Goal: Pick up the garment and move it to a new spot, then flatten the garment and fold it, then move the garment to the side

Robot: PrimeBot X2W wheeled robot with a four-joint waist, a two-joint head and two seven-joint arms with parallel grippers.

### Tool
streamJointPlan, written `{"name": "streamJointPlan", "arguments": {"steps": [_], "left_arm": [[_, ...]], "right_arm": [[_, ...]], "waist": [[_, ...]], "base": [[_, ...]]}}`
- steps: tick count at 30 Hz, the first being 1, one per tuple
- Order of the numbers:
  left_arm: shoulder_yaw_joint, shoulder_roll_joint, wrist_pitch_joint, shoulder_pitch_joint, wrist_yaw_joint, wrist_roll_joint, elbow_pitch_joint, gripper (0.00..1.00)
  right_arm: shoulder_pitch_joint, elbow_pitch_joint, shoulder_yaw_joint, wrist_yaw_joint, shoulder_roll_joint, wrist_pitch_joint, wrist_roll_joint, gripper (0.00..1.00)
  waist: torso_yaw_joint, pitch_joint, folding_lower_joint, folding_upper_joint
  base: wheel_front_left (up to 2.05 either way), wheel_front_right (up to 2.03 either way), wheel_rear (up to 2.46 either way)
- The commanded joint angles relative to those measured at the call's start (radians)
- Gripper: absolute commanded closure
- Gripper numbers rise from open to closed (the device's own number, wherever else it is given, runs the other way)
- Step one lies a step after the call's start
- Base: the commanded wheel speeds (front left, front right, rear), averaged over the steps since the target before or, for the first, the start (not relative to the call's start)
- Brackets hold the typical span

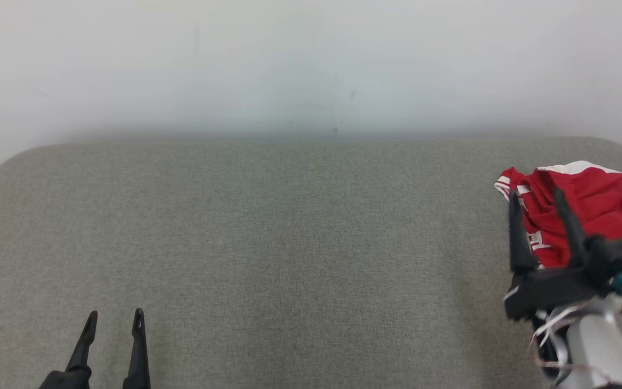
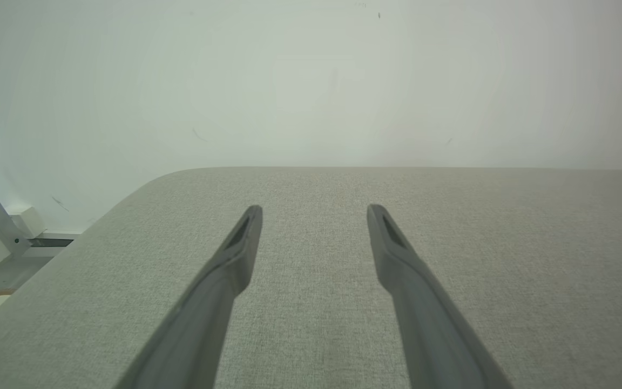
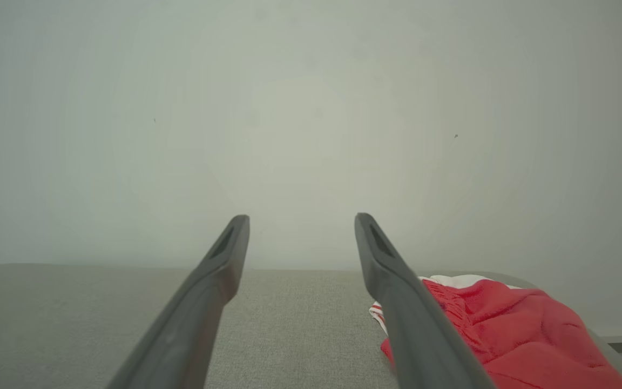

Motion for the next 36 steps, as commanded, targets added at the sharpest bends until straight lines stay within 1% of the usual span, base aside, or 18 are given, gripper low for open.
{"name": "streamJointPlan", "arguments": {"steps": [1,3,5,11,16,22,29,36], "left_arm": [[0.004,-0.003,-0.003,0.012,0.002,0.002,0.002,0.00],[0.001,-0.007,-0.003,0.013,0.002,0.002,0.001,0.00],[0.003,-0.009,-0.003,0.020,0.002,0.003,0.002,0.00],[0.008,-0.011,-0.003,0.037,0.002,0.006,0.007,0.00],[0.001,-0.011,-0.003,0.033,0.002,0.006,0.017,0.00],[0.000,-0.017,-0.003,0.041,0.002,0.015,0.018,0.00],[0.002,-0.027,-0.003,0.054,0.002,0.008,0.011,0.00],[-0.029,-0.023,-0.003,0.056,0.002,0.005,0.001,0.00]], "right_arm": [[0.047,-0.026,-0.010,-0.003,0.023,0.000,-0.031,0.00],[0.106,-0.069,-0.036,-0.003,0.066,0.000,-0.062,0.00],[0.156,-0.093,-0.036,-0.003,0.094,0.000,-0.094,0.00],[0.268,-0.152,-0.021,-0.003,0.142,0.000,-0.123,0.00],[0.336,-0.188,0.026,-0.003,0.148,0.000,-0.102,0.00],[0.390,-0.208,0.043,-0.003,0.150,0.000,-0.073,0.00],[0.413,-0.227,0.048,-0.003,0.150,0.000,-0.057,0.00],[0.414,-0.209,0.043,-0.003,0.150,0.000,-0.051,0.00]], "waist": [[0.008,-0.008,0.0001,0.0001],[0.011,-0.014,0.0001,0.0001],[0.011,-0.019,0.0001,0.0001],[0.007,-0.036,0.0001,0.0001],[0.007,-0.040,0.0001,0.0001],[0.008,-0.048,0.0001,0.0001],[0.004,-0.057,0.0001,0.0001],[0.003,-0.059,0.0001,0.0001]], "base": [[0.00,0.00,0.00],[0.00,0.00,0.00],[0.00,0.00,0.00],[0.00,0.00,0.00],[0.00,0.00,0.00],[0.00,0.00,0.00],[0.00,0.00,0.00],[0.00,0.00,0.00]]}}
